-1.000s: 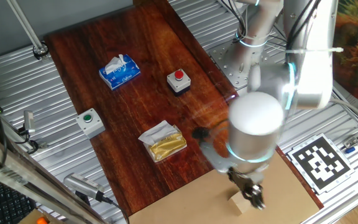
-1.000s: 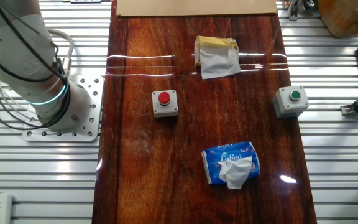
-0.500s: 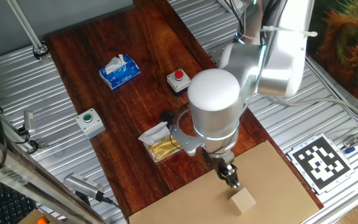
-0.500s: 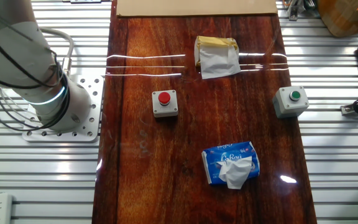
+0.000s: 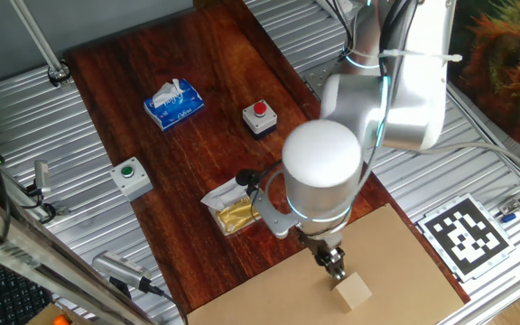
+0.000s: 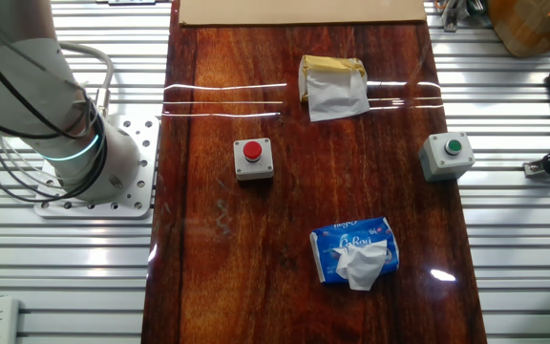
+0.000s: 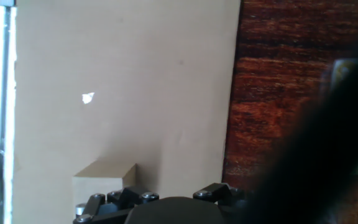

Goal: Grab the block and place it at the designated location

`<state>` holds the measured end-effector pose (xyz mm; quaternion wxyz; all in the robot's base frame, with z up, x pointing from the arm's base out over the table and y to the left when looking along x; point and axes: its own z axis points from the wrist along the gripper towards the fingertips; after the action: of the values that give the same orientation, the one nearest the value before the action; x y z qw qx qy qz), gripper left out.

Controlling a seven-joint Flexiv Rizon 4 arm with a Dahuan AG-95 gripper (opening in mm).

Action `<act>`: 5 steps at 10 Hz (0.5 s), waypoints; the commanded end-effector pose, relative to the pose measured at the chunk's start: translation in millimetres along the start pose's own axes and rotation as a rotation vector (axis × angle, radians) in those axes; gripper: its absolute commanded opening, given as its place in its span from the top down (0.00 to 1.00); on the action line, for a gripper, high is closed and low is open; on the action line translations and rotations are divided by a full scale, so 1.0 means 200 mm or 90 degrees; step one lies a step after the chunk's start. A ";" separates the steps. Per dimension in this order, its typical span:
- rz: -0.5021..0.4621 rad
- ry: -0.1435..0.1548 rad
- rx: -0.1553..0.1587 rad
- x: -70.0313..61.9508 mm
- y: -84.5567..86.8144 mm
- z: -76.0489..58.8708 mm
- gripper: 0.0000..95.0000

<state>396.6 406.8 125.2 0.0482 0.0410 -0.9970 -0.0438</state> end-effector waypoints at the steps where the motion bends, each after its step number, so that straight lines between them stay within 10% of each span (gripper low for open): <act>1: 0.121 0.012 0.053 -0.01 0.00 0.01 0.20; 5: 0.111 0.011 0.048 0.00 0.00 0.02 0.20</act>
<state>396.5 408.5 121.6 0.0594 -0.0514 -0.9969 0.0030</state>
